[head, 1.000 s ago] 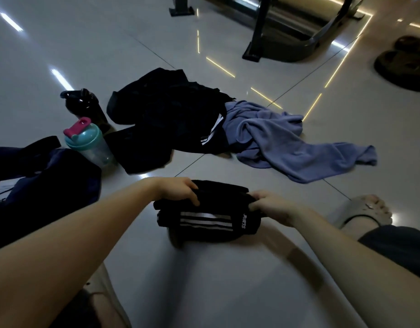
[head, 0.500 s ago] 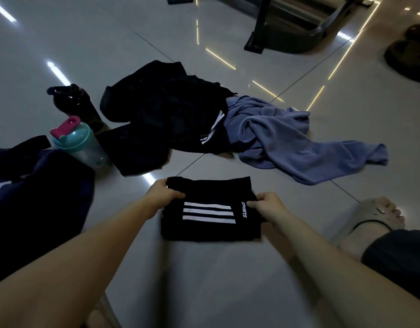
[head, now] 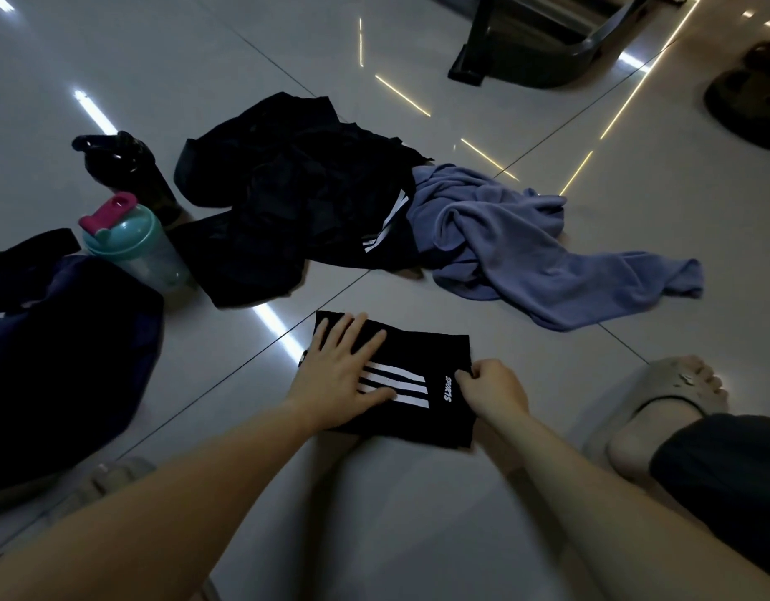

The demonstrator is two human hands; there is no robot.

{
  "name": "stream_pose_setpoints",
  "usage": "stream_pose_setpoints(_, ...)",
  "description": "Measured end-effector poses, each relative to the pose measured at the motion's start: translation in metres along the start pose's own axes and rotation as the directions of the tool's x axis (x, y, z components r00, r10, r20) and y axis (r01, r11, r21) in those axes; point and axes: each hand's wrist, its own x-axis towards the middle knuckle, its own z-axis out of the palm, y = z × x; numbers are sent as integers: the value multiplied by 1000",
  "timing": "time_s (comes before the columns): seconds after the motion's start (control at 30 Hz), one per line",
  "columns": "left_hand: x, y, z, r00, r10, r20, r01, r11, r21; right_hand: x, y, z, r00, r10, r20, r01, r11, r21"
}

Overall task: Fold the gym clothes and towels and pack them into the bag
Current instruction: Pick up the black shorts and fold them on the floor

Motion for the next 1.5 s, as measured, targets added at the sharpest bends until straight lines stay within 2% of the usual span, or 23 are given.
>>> stream_pose_setpoints(0.07, -5, 3, 14, 990, -33, 137, 26, 998, 57, -8, -2, -2, 996, -55, -66, 45, 988, -146)
stream_pose_setpoints(0.13, -9, 4, 24, 982, -45, 182, 27, 994, 104, -12, -6, 1, 960, -231, -159, 179, 941, -287)
stream_pose_setpoints(0.23, -11, 10, 26, 979, -76, 188, 44, 985, 168, -18, -23, 20, 802, -560, -207, 445, 792, -418)
stream_pose_setpoints(0.3, -13, 16, 26, 976, -100, 193, 67, 983, 169, -24, -37, 40, 707, -696, -126, 576, 670, -468)
stream_pose_setpoints(0.33, -15, 18, 26, 974, -110, 197, 79, 984, 158, -28, -39, 50, 685, -724, -79, 610, 630, -481)
stream_pose_setpoints(0.37, -17, 19, 26, 973, -119, 198, 93, 986, 139, -31, -37, 58, 691, -721, -42, 615, 618, -490)
stream_pose_setpoints(0.47, -22, 16, 30, 980, -116, 161, 118, 993, -4, -28, -6, 69, 770, -638, -6, 549, 667, -504)
stream_pose_setpoints(0.53, -27, 8, 29, 986, -103, 131, 107, 994, -26, -21, 11, 70, 777, -629, 33, 549, 651, -525)
stream_pose_setpoints(0.57, -31, 3, 28, 987, -123, 103, 125, 992, -20, -20, 11, 70, 778, -627, 50, 552, 644, -530)
stream_pose_setpoints(0.63, -41, -3, 24, 968, -250, 32, 251, 967, -42, -21, 6, 69, 790, -610, 62, 546, 653, -525)
stream_pose_setpoints(0.7, -46, -2, 17, 897, -442, -13, 437, 890, -131, -21, 1, 69, 798, -601, 46, 531, 664, -527)
stream_pose_setpoints(0.77, -45, 6, 8, 792, -609, 39, 601, 766, -228, -22, -2, 70, 805, -592, 41, 518, 668, -534)
stream_pose_setpoints(0.83, -38, 12, 3, 669, -721, 178, 731, 595, -335, -22, -6, 72, 815, -579, 36, 500, 670, -549)
stream_pose_setpoints(0.93, -25, 16, 0, 529, -740, 415, 822, 325, -467, -26, -18, 71, 839, -540, 67, 479, 673, -564)
stream_pose_setpoints(1.0, -20, 14, -1, 489, -720, 492, 828, 207, -521, -29, -25, 66, 824, -563, 68, 490, 646, -586)
stream_pose_setpoints(1.07, -18, 12, -4, 479, -709, 518, 821, 152, -551, -35, -32, 58, 773, -632, 57, 522, 583, -622)
stream_pose_setpoints(1.17, -14, 7, -12, 485, -697, 528, 796, 102, -597, -45, -26, 63, 617, -784, 70, 623, 433, -652)
stream_pose_setpoints(1.23, -12, 2, -19, 513, -695, 504, 775, 123, -620, -49, -14, 73, 564, -820, 101, 670, 383, -636)
stream_pose_setpoints(1.33, -8, -3, -30, 584, -658, 476, 748, 208, -630, -49, -8, 83, 605, -778, 168, 676, 392, -623)
stream_pose_setpoints(1.4, -6, -2, -40, 634, -652, 415, 729, 323, -604, -50, -18, 84, 639, -741, 207, 681, 420, -600)
stream_pose_setpoints(1.5, -5, 6, -58, 706, -681, 194, 665, 543, -514, -53, -42, 81, 667, -696, 267, 704, 470, -533)
